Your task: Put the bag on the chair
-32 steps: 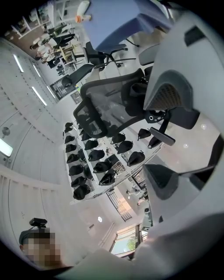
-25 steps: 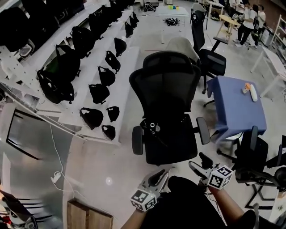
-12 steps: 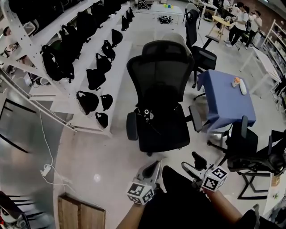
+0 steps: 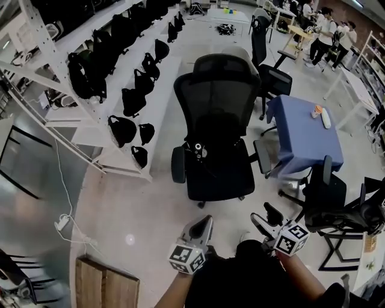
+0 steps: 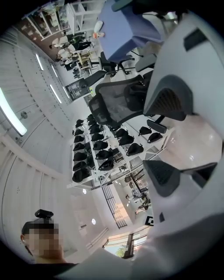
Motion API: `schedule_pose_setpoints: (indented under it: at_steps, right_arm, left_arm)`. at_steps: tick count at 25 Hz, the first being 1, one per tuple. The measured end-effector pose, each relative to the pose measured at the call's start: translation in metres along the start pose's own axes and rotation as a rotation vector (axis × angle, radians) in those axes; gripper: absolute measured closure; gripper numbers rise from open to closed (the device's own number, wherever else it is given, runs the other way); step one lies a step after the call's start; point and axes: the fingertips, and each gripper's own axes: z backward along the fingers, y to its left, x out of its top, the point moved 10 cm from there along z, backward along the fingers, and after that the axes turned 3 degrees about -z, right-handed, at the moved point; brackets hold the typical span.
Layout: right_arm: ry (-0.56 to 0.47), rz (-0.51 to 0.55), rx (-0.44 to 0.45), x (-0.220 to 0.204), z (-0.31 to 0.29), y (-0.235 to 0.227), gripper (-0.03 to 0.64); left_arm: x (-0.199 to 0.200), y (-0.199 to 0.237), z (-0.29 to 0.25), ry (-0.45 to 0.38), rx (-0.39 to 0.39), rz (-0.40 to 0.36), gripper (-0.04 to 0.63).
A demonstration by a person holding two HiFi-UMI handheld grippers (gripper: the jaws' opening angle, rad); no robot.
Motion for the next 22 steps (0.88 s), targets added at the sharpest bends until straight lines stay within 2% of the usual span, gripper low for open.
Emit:
schedule_pose_setpoints:
  at_steps: [6,10,15,18,22]
  right_arm:
    - [-0.041,0.01,-0.008,0.021,0.019,-0.037,0.371]
    - [-0.046,0.062,-0.025,0.035,0.04,-0.064,0.403]
    - [-0.068,0.157,-0.031,0.057,0.068,-0.086,0.457]
    - [-0.077,0.207,-0.021,0.068,0.076,-0.097,0.492]
    - [-0.085,0.219,0.009,0.075,0.09,-0.111,0.536]
  left_arm:
    - [0.007,-0.021,-0.009,-0.022,0.08,-0.034,0.584]
    - [0.007,-0.043,-0.025,-0.038,0.133,-0.038,0.584]
    - [0.013,-0.072,-0.045,-0.08,0.163,0.033,0.584]
    - [0.014,-0.089,-0.057,-0.098,0.192,0.01,0.584]
    - [0.011,-0.107,-0.068,-0.092,0.233,-0.032,0.584]
